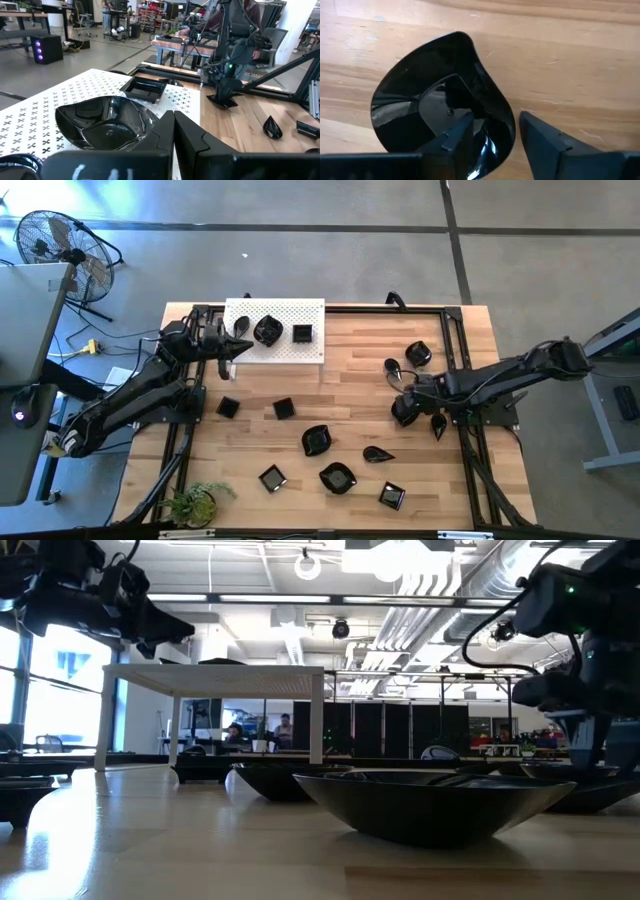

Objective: Pick & Place Mini shaped plates
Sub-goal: Stack the leaf-shaped plate on top of the leaf-shaped plate on the shelf

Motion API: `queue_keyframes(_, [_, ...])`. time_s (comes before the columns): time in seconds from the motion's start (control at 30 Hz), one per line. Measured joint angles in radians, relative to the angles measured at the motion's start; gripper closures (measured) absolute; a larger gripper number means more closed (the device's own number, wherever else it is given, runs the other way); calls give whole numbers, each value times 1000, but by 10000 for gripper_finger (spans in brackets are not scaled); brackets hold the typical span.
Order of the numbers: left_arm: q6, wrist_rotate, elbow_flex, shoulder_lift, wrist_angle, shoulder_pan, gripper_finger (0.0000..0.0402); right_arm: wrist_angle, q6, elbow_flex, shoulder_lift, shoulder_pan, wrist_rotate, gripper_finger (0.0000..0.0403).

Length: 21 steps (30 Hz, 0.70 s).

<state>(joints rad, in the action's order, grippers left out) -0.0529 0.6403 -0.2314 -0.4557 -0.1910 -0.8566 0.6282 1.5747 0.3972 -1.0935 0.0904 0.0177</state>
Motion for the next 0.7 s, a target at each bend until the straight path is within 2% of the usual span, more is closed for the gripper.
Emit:
queue_keyframes(0.13, [3, -2, 0, 0, 0, 0, 401, 6, 14, 3, 3, 1, 3, 292])
queue_keyframes(0.4, [3, -3, 0, 0, 4, 0, 401, 6, -28, 65, 22, 0, 55, 393])
queue_keyframes(0.7, [3, -3, 0, 0, 8, 0, 401, -67, -96, 147, 22, -1, 125, 397])
